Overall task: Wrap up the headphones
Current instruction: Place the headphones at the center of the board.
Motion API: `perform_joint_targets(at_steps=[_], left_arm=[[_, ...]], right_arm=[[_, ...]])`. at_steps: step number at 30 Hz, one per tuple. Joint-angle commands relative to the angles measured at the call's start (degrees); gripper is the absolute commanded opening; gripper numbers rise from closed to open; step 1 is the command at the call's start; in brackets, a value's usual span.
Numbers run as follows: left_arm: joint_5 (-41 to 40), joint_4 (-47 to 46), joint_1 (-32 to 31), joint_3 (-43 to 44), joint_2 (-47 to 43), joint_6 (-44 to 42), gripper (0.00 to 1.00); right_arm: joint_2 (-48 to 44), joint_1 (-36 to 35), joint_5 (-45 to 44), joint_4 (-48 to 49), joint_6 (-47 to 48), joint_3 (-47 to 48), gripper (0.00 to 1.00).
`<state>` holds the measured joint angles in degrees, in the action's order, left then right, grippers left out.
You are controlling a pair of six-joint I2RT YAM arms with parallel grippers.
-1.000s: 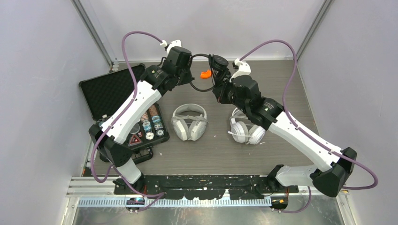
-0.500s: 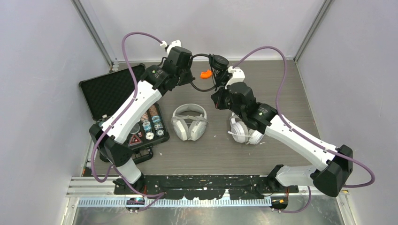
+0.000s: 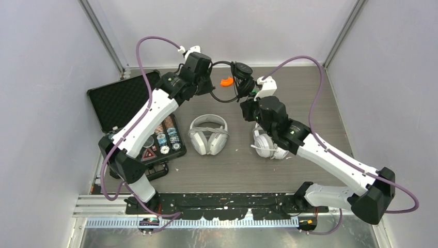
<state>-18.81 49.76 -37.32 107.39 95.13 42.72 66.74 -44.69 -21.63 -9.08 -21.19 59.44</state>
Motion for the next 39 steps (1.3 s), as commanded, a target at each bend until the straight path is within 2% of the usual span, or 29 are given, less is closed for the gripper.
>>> perform_joint_targets(at_steps=[1, 8, 11, 13, 16, 24, 29, 39], left_arm=[[0.33, -4.18, 0.58, -0.40, -1.25, -2.24, 0.00], [1.83, -7.26, 0.67, -3.72, -0.04, -5.24, 0.00], [4.75, -8.94, 0.74, -4.27, 2.31, -6.78, 0.00], [5.79, -9.29, 0.79, -4.26, 4.53, -7.17, 0.00], [7.58, -9.25, 0.82, -2.78, 8.79, -7.98, 0.00], [15.60, -10.55, 2.57, 2.11, 20.31, -7.87, 0.00], [22.07, -11.31, 7.03, 3.32, 25.53, -5.22, 0.03], [22.86, -8.76, 10.80, 8.48, 33.18, -5.10, 0.11]], right_arm=[[-6.11, -0.31, -0.04, -3.00, -1.50, -2.02, 0.20], [-14.95, -0.29, -2.84, -16.91, -6.28, -4.55, 0.36], [-18.37, -0.30, -4.56, -20.57, -7.39, -4.06, 0.54], [-20.57, -0.31, -5.35, -21.61, -7.59, -3.27, 0.70], [-22.94, -0.31, -5.38, -23.01, -7.07, -1.44, 0.79], [-25.24, -0.31, -5.20, -25.10, -6.28, 1.10, 0.81], [-26.17, -0.31, -5.61, -25.97, -5.97, 1.12, 0.81], [-24.44, -0.31, -6.02, -25.01, -5.51, 1.04, 0.81]])
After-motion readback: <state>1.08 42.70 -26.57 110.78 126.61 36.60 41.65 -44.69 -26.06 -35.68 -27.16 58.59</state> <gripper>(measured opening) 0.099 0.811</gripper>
